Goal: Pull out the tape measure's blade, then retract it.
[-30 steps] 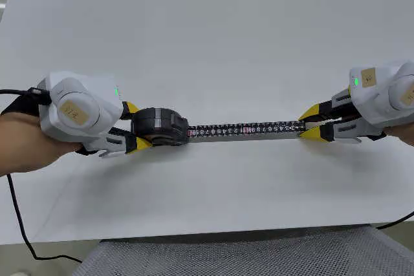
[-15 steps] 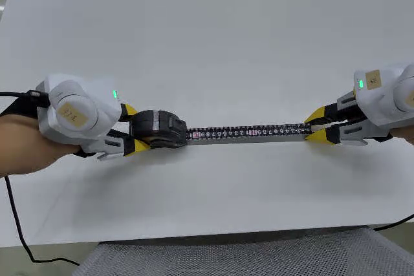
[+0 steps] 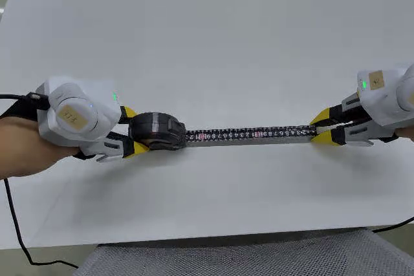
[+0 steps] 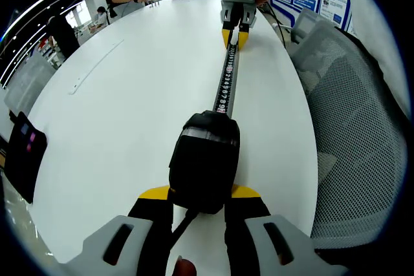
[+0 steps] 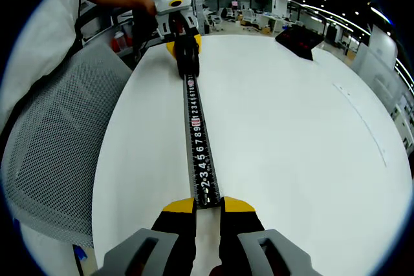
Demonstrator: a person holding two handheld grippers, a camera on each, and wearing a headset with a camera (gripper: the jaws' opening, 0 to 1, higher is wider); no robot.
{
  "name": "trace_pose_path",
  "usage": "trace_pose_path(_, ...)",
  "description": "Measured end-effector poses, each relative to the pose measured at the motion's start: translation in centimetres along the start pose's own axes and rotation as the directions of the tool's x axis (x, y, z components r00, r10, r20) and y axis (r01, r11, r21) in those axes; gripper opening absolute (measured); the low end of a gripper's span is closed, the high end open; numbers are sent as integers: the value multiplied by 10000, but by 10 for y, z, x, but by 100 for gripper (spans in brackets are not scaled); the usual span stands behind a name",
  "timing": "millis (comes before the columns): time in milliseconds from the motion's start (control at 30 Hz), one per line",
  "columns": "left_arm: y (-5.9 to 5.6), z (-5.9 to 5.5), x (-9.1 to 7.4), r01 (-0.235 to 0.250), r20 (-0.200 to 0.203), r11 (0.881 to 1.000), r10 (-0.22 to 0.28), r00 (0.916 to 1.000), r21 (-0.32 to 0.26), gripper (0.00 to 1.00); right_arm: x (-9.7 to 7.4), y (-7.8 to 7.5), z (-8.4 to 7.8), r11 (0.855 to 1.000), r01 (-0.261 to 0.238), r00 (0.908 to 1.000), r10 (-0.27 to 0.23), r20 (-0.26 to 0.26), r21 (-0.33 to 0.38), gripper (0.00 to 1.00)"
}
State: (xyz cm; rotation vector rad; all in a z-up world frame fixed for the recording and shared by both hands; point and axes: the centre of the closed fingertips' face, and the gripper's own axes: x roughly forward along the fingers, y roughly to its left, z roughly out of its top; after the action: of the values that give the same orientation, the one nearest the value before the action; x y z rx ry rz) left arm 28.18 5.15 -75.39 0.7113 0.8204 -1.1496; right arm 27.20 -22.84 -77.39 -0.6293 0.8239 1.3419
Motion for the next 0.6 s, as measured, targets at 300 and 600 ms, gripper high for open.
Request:
trace_pose_path(300,0,1,0,-3,12,10000,3,10000,-6,25,-4,-2,-6,10000,17,9999,-18,-170,-70,9)
trace_pose_path(600,0,1,1,-70,5,10000,70,10000,-17,25,-3,-3,-5,9999,14,9995,-10,-307,137,9)
